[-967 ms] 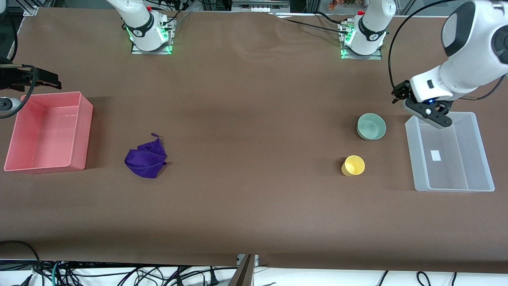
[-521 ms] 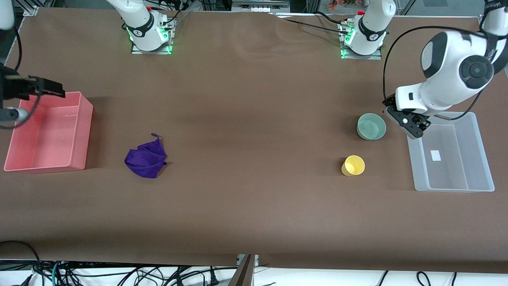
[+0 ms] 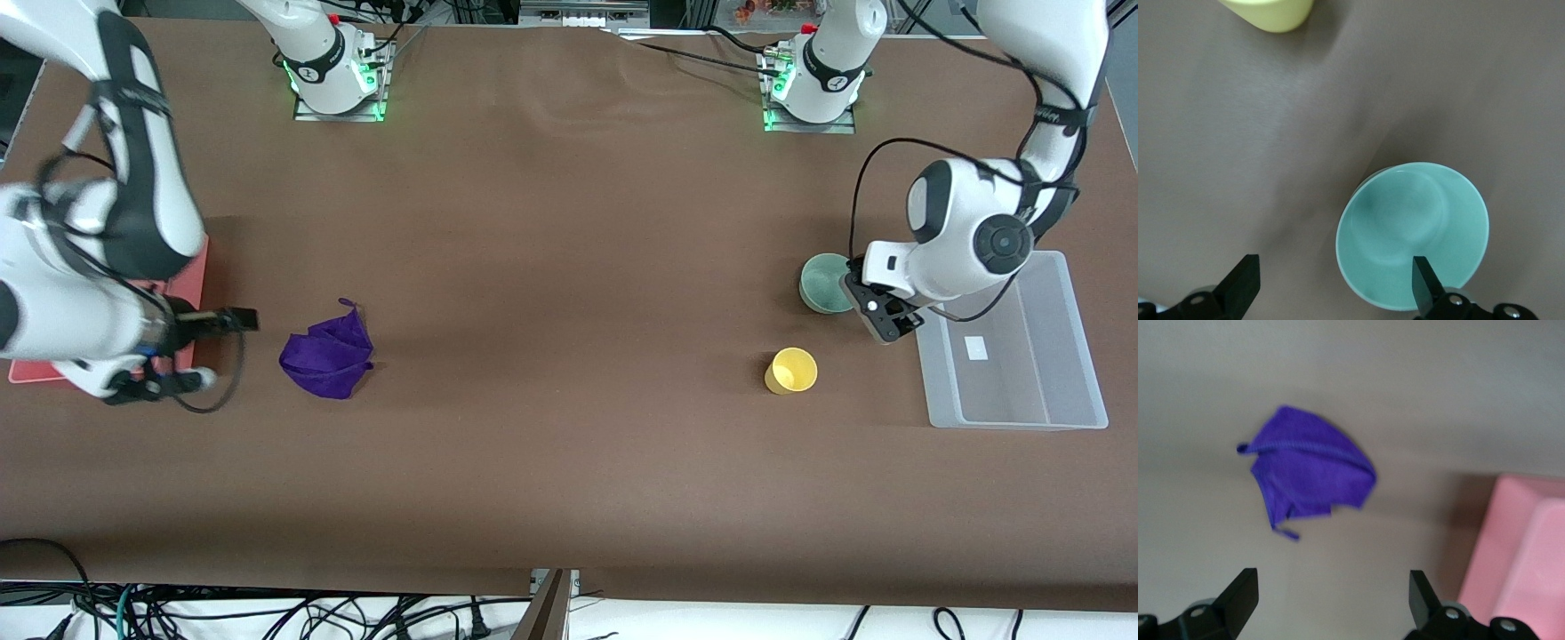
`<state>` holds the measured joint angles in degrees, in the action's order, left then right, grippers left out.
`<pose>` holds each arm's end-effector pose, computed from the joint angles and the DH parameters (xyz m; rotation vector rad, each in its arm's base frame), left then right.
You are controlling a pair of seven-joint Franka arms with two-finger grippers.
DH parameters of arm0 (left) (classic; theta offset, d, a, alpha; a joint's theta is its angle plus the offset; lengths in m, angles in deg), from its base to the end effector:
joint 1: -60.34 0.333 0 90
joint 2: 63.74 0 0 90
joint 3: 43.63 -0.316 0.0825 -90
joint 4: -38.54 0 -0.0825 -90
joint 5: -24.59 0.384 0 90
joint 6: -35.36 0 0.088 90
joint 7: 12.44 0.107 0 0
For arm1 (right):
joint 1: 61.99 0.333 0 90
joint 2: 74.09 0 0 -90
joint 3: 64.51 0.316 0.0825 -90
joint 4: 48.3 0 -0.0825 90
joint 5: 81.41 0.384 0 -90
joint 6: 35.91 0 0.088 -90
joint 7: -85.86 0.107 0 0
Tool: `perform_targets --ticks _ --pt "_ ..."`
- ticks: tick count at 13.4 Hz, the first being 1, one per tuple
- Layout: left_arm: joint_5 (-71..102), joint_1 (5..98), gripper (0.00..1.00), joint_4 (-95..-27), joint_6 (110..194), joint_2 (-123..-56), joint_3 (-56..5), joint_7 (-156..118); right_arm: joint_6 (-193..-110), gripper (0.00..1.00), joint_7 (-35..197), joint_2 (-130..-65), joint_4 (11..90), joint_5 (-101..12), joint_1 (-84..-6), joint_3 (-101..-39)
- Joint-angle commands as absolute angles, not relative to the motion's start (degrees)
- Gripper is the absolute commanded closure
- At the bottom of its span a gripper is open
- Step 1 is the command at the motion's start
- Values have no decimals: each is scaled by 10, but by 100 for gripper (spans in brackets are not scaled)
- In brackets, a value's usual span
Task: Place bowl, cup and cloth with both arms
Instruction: 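Grasp the green bowl with the left gripper while the right gripper grasps the cloth, then place the bowl in the clear bin while the right gripper drops the cloth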
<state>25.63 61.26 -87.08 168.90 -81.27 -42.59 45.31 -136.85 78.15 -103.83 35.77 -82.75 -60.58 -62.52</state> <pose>0.5391 -0.0009 0.2315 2.6664 -1.4972 -0.2299 0.6741 0.0344 0.3632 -3.1028 -0.3087 0.3512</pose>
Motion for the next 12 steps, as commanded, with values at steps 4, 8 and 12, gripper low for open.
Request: perform_targets --ticks 4,8,12 --pt "252 604 82 -896 1778 -858 -432 469 -1579 0 781 -1065 470 -819 -595 -611" --pt "252 605 100 -897 1774 -852 -432 470 -1686 0 781 -1068 556 -819 -586 -603" --pt "252 610 100 -858 1704 -807 -434 517 -1808 31 751 -1070 626 -820 -586 -603"
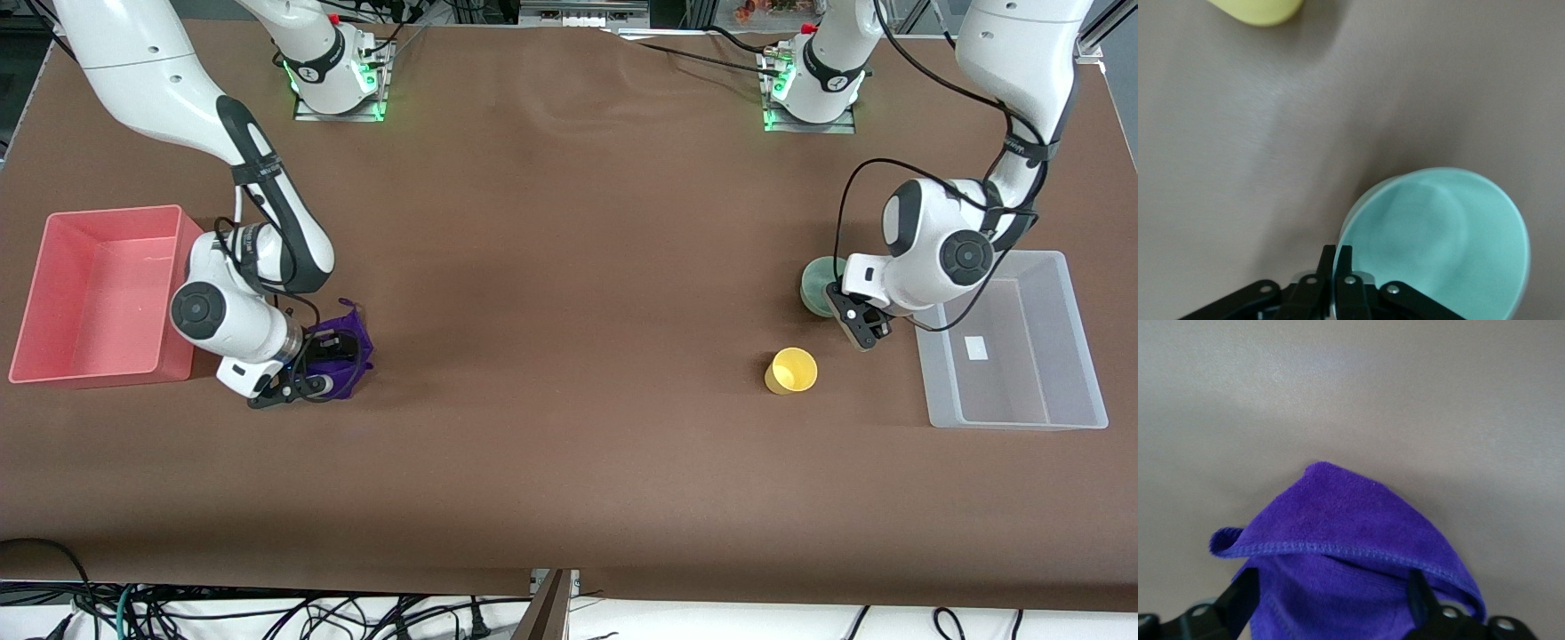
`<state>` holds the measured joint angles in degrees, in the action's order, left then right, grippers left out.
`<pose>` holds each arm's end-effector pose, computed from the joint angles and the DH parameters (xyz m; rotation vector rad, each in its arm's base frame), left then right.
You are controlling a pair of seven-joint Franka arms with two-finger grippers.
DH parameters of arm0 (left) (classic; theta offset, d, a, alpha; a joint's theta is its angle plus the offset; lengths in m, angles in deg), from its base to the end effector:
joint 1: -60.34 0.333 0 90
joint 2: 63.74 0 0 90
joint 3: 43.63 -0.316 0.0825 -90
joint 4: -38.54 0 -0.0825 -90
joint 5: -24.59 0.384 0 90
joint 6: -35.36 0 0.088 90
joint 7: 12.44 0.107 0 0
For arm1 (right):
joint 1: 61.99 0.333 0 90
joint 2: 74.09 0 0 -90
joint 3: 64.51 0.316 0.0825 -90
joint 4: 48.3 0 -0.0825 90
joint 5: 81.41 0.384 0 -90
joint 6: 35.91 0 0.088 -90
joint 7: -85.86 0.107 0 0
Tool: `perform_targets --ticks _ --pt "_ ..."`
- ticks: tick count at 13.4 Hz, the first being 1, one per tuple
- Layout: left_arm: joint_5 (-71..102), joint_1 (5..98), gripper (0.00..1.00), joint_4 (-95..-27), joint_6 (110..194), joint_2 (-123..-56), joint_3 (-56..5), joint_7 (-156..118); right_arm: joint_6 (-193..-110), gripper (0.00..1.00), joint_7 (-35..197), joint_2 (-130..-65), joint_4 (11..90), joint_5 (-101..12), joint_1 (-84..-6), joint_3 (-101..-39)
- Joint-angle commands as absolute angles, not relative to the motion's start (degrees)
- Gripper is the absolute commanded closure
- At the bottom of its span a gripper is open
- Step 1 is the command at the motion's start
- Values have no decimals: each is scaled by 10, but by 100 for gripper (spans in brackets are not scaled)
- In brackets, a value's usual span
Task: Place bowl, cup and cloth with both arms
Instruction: 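Place the bowl in the clear bin while the right gripper drops the cloth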
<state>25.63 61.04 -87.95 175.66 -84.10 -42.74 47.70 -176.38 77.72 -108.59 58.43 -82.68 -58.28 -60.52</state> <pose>0.5416 -0.0019 0.2079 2.6565 -1.5689 -0.1569 0.6331 0.0833 0.1916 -3.0852 -0.4374 0.0180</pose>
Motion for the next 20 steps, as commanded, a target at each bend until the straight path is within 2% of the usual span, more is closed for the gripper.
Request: perform_targets --ticks 1,2,4,6,8,10,12,14,15,16,18,20 --pt "252 610 100 -830 1657 -804 -441 531 -1815 72 744 -1070 631 -820 -586 -603" --pt "252 609 100 -794 1604 -804 -451 546 -1813 100 750 -1070 631 -820 -586 -603" --pt "261 610 100 -728 1517 -804 -473 600 -1810 100 749 -1065 623 -820 -586 -603" --pt "306 614 100 -705 1502 -805 -514 658 -1772 100 743 -1046 597 -820 -591 -604" --pt "308 616 100 -706 1524 -821 -558 705 -1624 100 742 -1027 511 -821 -601 -606" --pt "306 638 100 -711 1602 -857 -582 762 -1446 100 700 -1016 400 -821 -611 -613" --pt "289 673 100 -711 1685 -908 -582 787 -1311 100 626 -1005 323 -823 -615 -653" --pt "285 675 100 -712 1721 -930 -582 783 -1209 100 537 -995 291 -826 -616 -731" --pt "268 674 58 -712 1723 -935 -582 780 -1193 100 467 -991 291 -823 -617 -778" --pt "236 674 1 -712 1723 -936 -582 781 -1201 100 407 -992 298 -821 -623 -825" --pt "229 672 0 -712 1712 -928 -582 783 -1251 100 332 -986 356 -820 -644 -864" --pt "217 671 0 -705 1671 -883 -580 781 -1306 100 327 -968 439 -821 -668 -871"
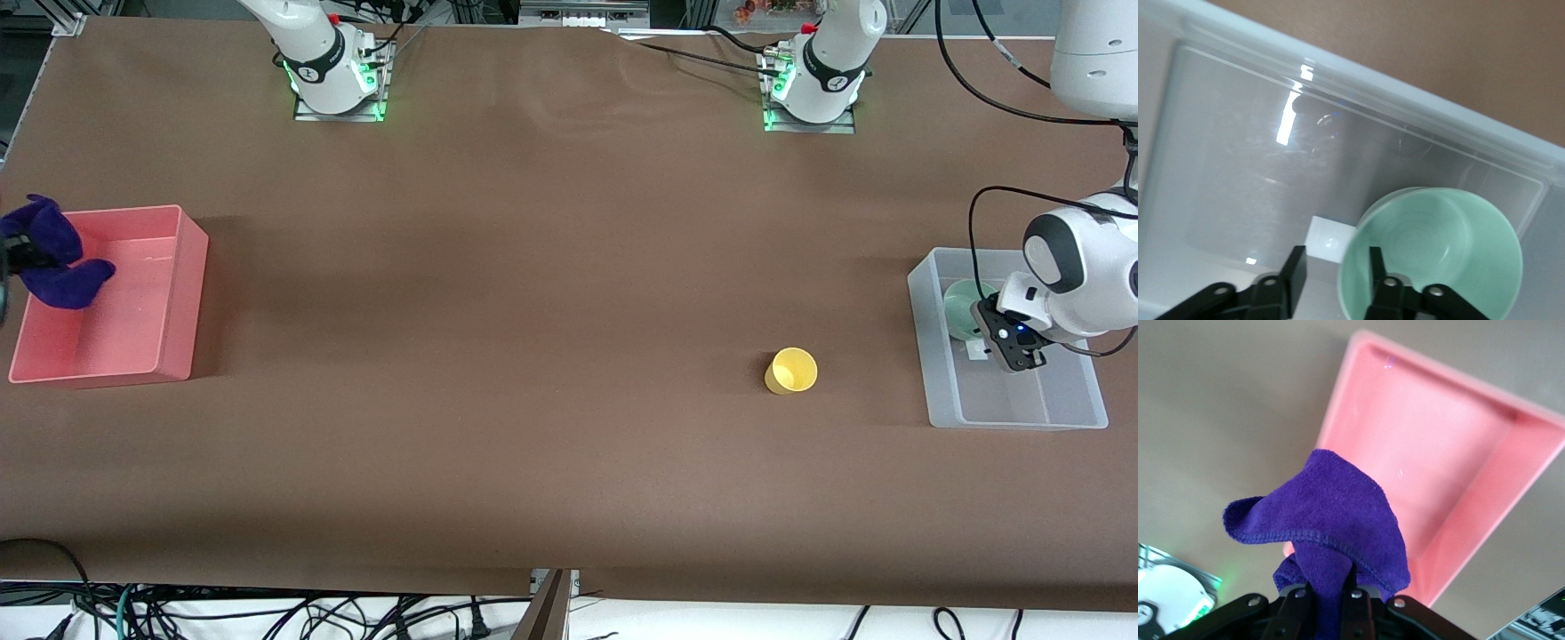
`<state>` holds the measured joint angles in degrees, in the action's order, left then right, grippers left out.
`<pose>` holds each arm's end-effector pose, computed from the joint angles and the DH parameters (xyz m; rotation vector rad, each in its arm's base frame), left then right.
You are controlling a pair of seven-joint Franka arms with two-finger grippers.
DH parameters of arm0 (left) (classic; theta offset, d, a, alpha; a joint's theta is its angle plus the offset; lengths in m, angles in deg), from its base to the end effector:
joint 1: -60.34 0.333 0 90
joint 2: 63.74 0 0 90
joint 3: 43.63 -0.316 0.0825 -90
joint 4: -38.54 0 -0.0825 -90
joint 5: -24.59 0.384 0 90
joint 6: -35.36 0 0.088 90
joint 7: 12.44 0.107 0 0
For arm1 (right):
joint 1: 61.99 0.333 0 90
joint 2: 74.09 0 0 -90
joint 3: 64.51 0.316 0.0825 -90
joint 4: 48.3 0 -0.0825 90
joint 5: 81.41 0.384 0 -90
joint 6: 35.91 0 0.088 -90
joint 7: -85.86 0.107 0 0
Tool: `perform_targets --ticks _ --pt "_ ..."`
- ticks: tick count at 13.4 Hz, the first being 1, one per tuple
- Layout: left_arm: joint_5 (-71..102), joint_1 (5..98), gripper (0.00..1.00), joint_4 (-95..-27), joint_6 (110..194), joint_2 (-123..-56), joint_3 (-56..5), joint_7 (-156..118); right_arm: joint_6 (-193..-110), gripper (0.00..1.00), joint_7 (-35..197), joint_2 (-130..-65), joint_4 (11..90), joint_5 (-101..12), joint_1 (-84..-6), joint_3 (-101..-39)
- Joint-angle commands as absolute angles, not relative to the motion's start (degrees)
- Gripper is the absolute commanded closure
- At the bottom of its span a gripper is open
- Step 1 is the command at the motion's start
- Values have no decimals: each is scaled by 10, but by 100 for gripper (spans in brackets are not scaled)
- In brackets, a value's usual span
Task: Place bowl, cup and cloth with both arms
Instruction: 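Place the bowl in the clear bin while the right gripper drops the cloth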
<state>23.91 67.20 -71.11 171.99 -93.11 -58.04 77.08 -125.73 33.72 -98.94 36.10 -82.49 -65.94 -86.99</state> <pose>0.5859 0.2205 0.2308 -2.5424 1.7617 0.1689 0.5897 -0.2550 0.4242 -2.9621 -0.6928 0.5436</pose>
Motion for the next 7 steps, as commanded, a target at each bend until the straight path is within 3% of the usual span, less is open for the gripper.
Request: perform_targets --ticks 1,5,7 --pt "186 669 0 -698 1625 -854 -579 764 -1343 100 323 -965 476 -821 -681 -872" --pt "133 614 0 -650 1430 -792 -577 441 -1479 100 253 -968 593 -820 -706 -888" --pt "131 599 0 -645 1414 -792 -543 256 -1496 100 253 -973 611 -820 -707 -891"
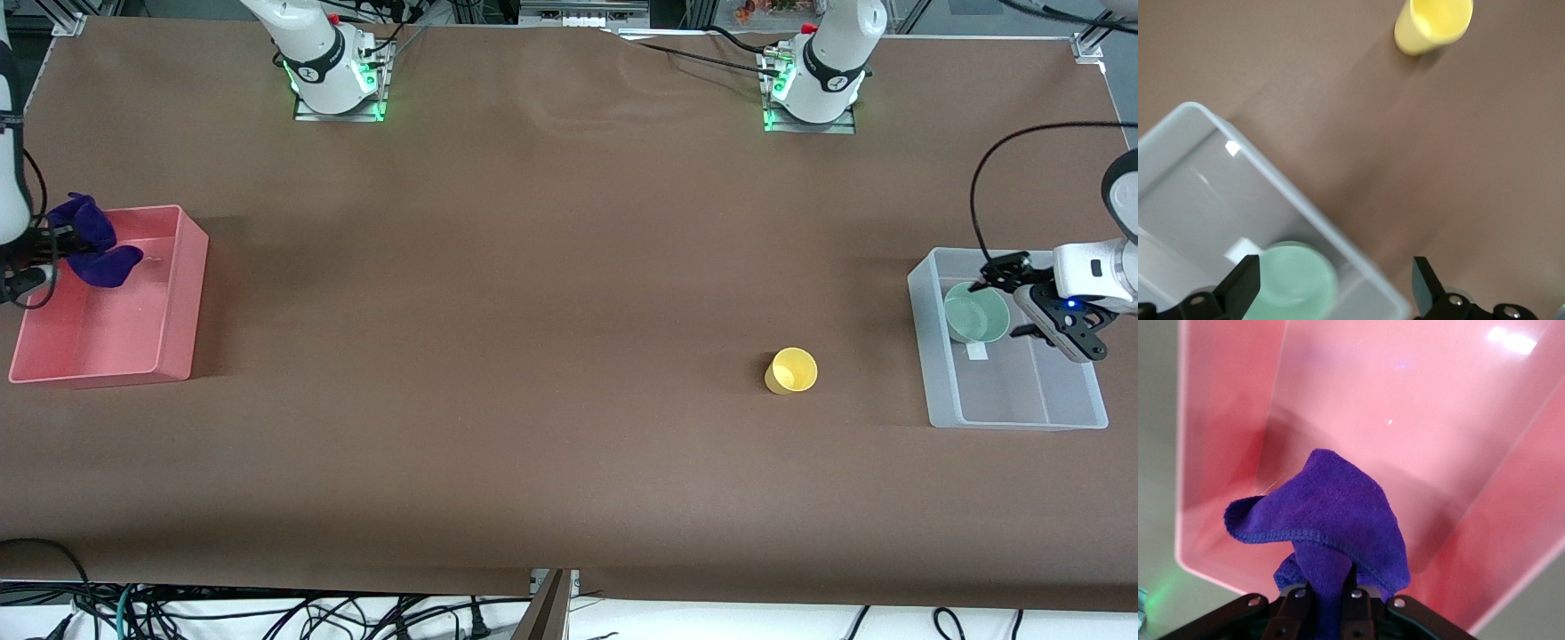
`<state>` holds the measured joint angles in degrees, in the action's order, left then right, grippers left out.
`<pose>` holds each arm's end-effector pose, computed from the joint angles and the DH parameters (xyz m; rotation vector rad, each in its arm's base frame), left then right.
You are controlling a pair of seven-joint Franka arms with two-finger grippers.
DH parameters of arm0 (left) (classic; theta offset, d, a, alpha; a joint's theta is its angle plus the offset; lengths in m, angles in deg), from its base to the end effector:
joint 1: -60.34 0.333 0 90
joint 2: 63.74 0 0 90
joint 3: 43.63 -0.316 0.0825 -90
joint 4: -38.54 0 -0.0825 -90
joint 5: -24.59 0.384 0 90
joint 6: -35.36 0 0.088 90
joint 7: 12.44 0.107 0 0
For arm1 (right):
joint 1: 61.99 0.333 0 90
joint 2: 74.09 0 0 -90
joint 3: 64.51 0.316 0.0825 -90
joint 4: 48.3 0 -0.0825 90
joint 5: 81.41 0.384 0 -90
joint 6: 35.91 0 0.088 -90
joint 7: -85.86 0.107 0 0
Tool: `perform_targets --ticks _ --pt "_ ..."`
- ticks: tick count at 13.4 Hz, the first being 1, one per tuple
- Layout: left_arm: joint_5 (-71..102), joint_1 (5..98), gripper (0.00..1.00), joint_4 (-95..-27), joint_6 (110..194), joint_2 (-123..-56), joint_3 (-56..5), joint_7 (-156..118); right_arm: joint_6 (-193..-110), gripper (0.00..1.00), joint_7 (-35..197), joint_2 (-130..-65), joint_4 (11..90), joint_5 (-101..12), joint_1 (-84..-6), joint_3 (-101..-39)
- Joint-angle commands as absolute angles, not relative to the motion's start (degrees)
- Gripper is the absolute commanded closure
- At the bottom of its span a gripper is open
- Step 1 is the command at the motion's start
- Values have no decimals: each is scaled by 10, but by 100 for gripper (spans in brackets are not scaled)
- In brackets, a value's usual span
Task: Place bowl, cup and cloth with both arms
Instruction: 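Open the left gripper and move it to the yellow cup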
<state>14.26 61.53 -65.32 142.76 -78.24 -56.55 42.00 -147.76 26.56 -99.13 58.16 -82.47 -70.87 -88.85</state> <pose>0.5892 0.1264 0.3906 2.7972 -0.9204 -0.1317 0.5080 -0.3190 0.2831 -2.9256 -0.7055 0.5356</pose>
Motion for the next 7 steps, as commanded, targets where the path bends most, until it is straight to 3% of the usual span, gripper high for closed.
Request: perform_targets --ticks 1,2,4,7 --pt "129 596 0 -645 1417 -795 -522 165 -1496 63 254 -977 610 -819 -707 -892" --pt "129 589 0 -645 1424 -800 -495 71 -1490 2 255 -975 607 -818 -706 -892" --pt "129 572 0 -645 1470 -818 -464 -89 -1477 0 262 -955 583 -804 -703 -883" --pt "128 558 0 -651 1557 -860 -451 -207 -1381 0 298 -938 463 -793 -700 -832"
